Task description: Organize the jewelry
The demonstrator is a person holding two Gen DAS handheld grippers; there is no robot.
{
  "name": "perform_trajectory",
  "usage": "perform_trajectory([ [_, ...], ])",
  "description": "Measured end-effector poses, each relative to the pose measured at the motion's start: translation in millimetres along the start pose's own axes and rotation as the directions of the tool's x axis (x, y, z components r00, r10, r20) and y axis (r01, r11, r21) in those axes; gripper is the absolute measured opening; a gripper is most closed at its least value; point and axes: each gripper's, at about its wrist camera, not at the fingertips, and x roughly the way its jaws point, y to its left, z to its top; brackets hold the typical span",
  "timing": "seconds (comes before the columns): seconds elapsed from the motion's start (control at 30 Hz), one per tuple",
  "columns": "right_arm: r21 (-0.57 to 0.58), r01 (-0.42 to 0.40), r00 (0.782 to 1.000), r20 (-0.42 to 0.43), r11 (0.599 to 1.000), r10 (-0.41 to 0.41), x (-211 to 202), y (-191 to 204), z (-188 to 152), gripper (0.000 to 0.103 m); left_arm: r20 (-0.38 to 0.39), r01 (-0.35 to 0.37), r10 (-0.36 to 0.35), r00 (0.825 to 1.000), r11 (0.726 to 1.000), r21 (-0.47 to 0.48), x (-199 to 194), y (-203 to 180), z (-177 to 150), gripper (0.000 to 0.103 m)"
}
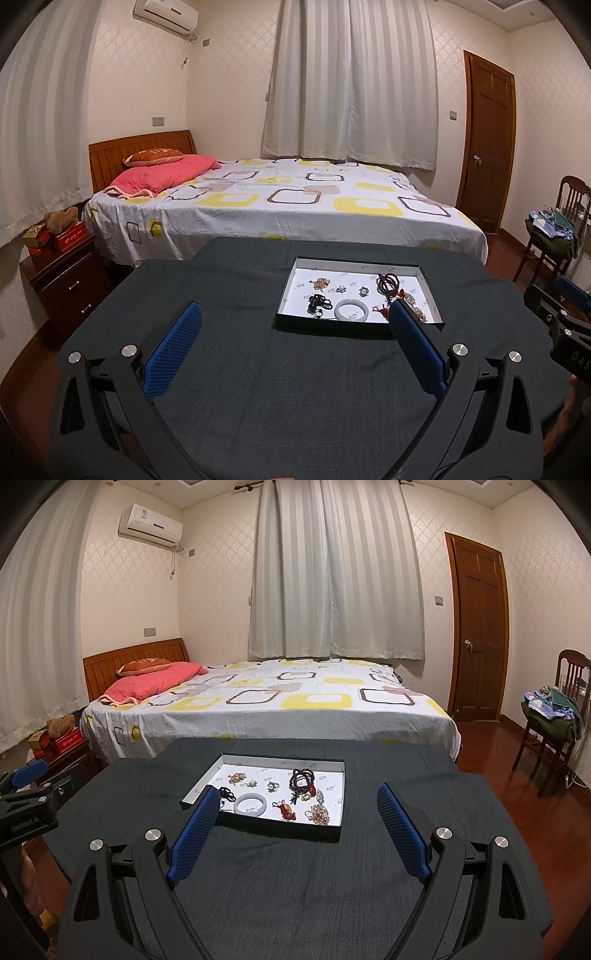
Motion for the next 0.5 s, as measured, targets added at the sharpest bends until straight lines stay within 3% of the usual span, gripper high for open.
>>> perform_trajectory([
  [0.23, 0.002, 0.001, 1.000, -0.016, 1.000, -0.001, 5, -2, -3, 0.084, -0.033, -0.011, 0.010, 0.999, 1.000, -0.024, 13, 6, -4, 0.099],
  [0.5, 0.006, 0.018, 0.999, -0.042, 1.000, -0.018, 19, -8, -9, 0.084, -0.056, -0.039, 0.040, 0.998, 0.999, 0.010, 34, 6, -10, 0.099],
])
